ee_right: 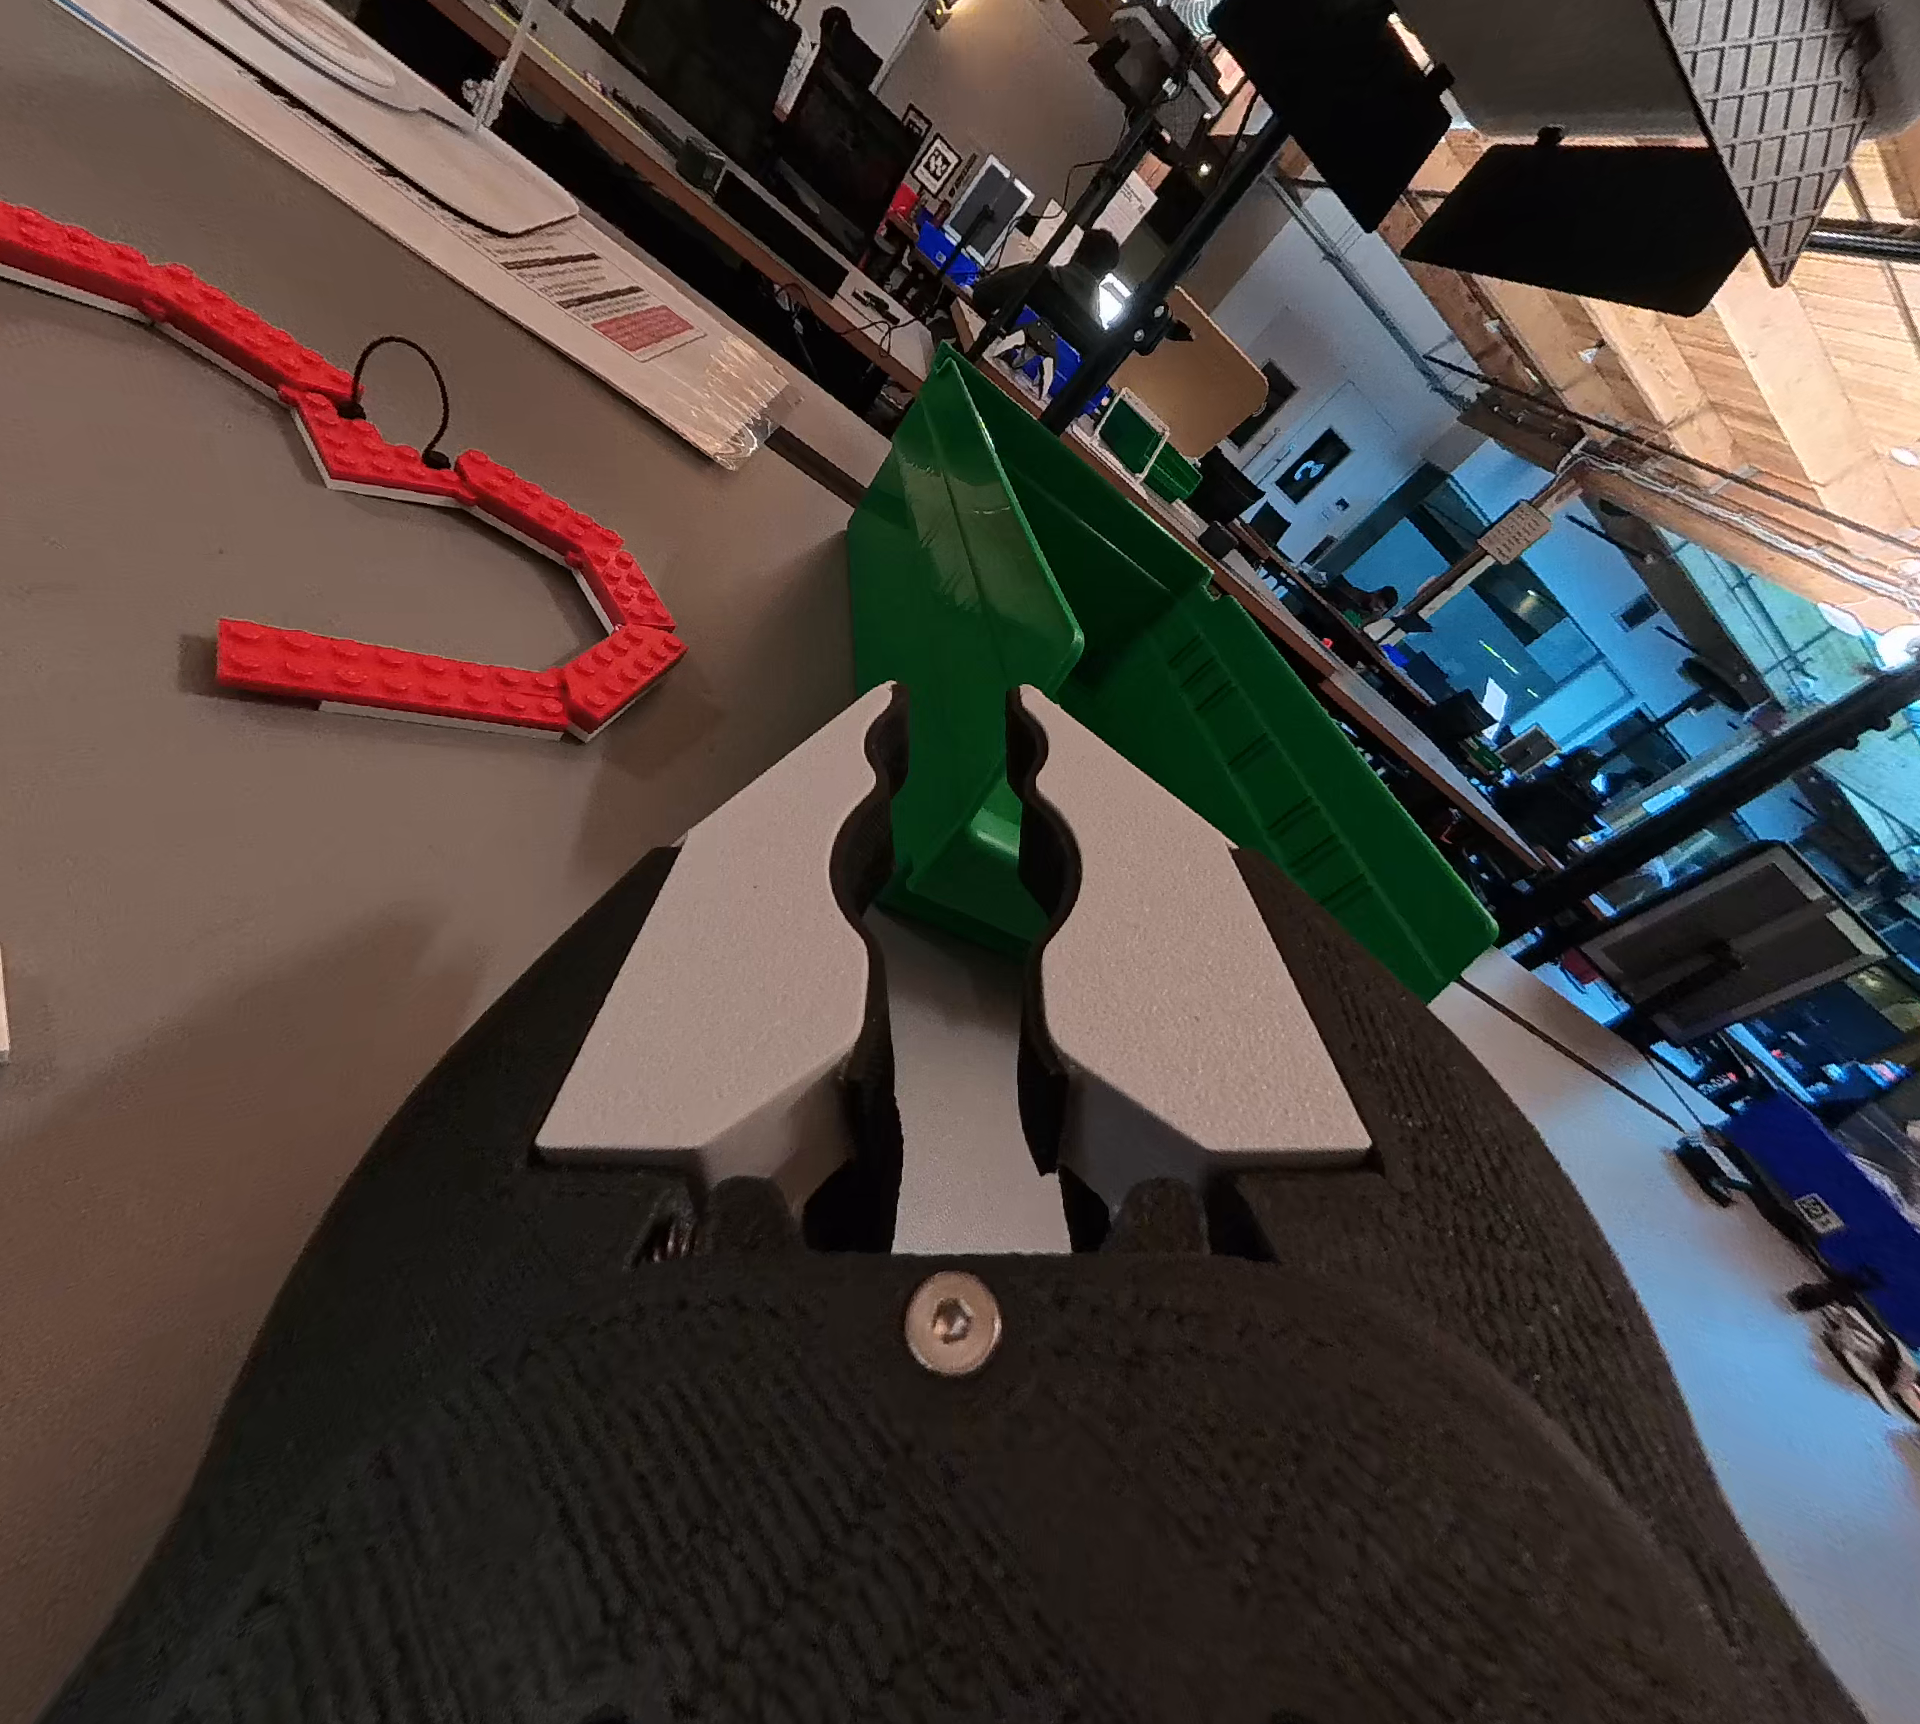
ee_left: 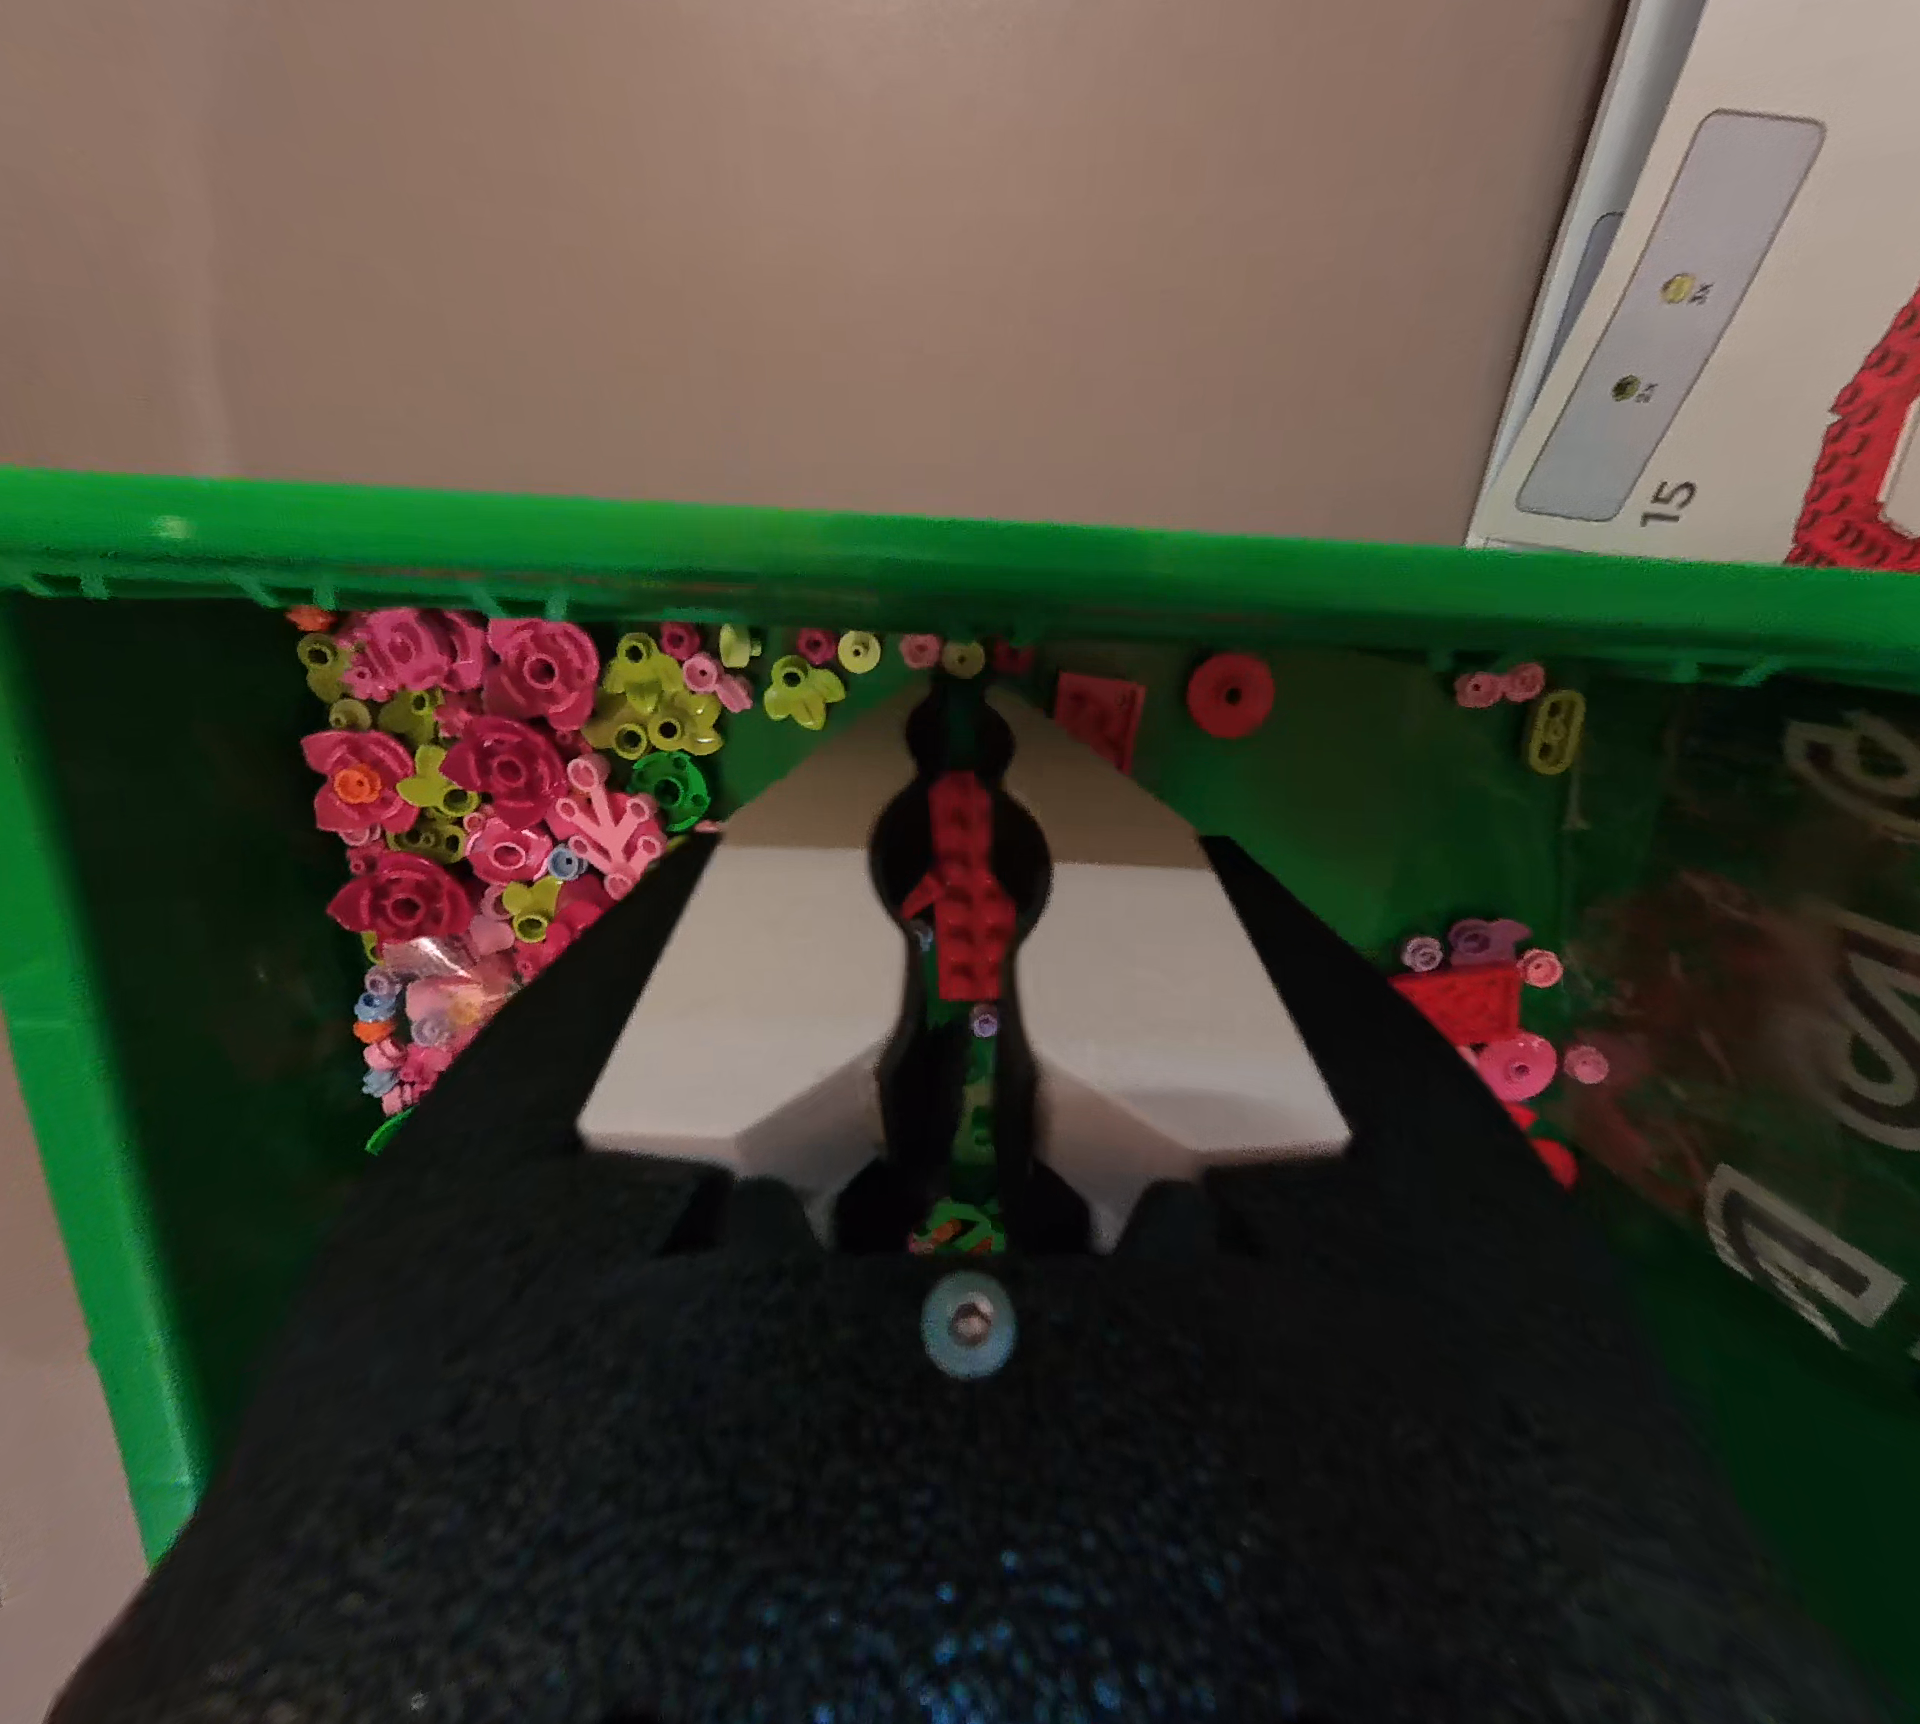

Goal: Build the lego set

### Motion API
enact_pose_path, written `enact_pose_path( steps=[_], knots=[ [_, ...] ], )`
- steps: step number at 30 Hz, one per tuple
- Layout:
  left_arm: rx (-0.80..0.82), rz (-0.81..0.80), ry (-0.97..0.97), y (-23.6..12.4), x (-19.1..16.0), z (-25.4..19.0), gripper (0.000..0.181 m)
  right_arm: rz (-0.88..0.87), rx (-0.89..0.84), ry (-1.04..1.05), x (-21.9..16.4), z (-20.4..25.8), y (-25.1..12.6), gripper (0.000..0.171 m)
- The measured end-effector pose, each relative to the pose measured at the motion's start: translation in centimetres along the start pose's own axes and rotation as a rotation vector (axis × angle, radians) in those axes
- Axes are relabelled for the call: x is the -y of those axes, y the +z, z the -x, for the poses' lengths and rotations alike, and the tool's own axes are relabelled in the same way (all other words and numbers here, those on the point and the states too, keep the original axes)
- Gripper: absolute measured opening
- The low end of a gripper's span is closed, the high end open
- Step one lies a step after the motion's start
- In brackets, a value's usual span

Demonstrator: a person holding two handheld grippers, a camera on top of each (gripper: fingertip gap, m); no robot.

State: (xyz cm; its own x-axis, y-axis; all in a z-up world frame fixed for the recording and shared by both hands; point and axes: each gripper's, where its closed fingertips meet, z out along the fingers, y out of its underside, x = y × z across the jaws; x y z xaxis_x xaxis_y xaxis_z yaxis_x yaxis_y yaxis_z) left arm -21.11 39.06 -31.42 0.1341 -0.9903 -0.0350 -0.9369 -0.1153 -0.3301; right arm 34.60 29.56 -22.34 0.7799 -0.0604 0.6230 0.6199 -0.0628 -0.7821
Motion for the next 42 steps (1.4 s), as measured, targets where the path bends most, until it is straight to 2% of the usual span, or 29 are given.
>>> enact_pose_path(
  steps=[1,11,18,27,42],
  knots=[
    [0.001,-0.002,0.005,0.0,0.0,0.0,0.000,-0.001,0.000,0.001,0.0,0.0,0.0,0.016],
    [0.018,0.046,-0.050,-0.6,-1.5,0.5,0.002,-0.002,0.003,0.005,0.0,0.0,0.0,0.016],
    [-0.041,-0.063,-0.118,-0.9,0.2,0.1,0.008,-0.001,0.003,0.002,0.0,0.1,0.0,0.016],
    [-0.028,-0.038,-0.098,0.0,0.3,0.2,0.011,0.003,0.002,-0.001,0.0,0.1,0.1,0.016],
    [0.004,0.009,-0.093,-0.5,-1.2,0.5,0.000,0.001,0.001,0.001,0.0,0.0,0.0,0.016]
  ],
)
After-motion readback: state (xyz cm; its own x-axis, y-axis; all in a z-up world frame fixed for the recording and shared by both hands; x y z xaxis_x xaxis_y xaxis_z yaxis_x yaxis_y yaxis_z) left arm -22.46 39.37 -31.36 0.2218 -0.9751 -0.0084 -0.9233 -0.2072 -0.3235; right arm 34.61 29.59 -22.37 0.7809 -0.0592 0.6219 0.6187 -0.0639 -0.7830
